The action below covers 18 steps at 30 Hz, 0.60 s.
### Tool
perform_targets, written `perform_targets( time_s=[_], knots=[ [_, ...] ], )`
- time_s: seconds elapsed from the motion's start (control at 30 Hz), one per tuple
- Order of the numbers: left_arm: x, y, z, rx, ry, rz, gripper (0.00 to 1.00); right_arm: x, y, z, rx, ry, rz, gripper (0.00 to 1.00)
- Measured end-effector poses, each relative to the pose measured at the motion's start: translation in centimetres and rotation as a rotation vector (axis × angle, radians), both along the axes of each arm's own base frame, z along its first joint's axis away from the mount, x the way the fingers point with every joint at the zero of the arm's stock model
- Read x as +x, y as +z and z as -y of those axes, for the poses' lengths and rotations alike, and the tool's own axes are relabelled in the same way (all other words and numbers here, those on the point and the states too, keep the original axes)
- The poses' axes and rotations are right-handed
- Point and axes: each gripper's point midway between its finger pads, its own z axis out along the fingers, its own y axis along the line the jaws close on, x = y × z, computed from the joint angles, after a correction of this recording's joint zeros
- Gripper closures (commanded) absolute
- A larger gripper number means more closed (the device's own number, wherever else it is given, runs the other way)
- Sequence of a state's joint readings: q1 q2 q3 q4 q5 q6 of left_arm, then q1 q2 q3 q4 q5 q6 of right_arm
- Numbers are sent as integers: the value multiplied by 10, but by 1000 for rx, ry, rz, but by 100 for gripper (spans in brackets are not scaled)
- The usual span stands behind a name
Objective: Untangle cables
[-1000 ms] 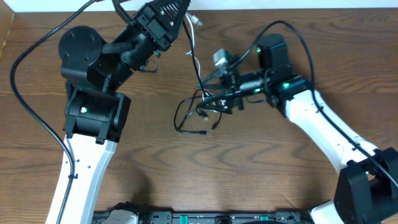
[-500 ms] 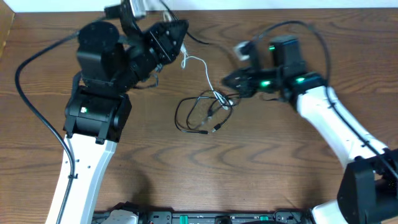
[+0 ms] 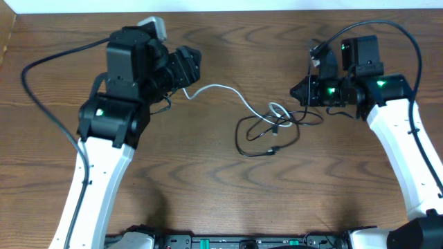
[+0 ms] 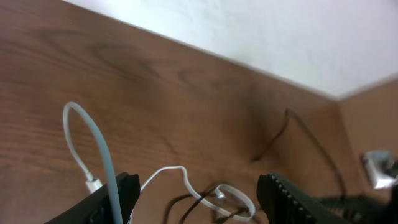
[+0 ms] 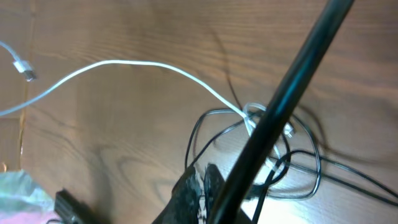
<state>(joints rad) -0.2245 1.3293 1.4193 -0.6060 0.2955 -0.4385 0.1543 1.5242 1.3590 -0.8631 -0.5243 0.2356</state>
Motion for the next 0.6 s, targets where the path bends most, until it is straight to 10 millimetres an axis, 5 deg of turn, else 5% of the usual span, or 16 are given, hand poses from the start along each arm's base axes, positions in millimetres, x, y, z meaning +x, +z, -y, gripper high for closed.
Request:
perform_targets(
  time_s=[0.3, 0.47, 0.6],
  knots=[
    [-18, -37, 78, 7, -509, -9, 11, 6, 48, 7, -11, -79, 24, 99],
    [-29, -67, 117, 10, -710, -29, 8, 1, 51, 9, -19, -87, 3, 99],
    [-27, -87, 125, 15, -760, -59, 8, -2, 48, 11, -29, -90, -16, 99]
  ],
)
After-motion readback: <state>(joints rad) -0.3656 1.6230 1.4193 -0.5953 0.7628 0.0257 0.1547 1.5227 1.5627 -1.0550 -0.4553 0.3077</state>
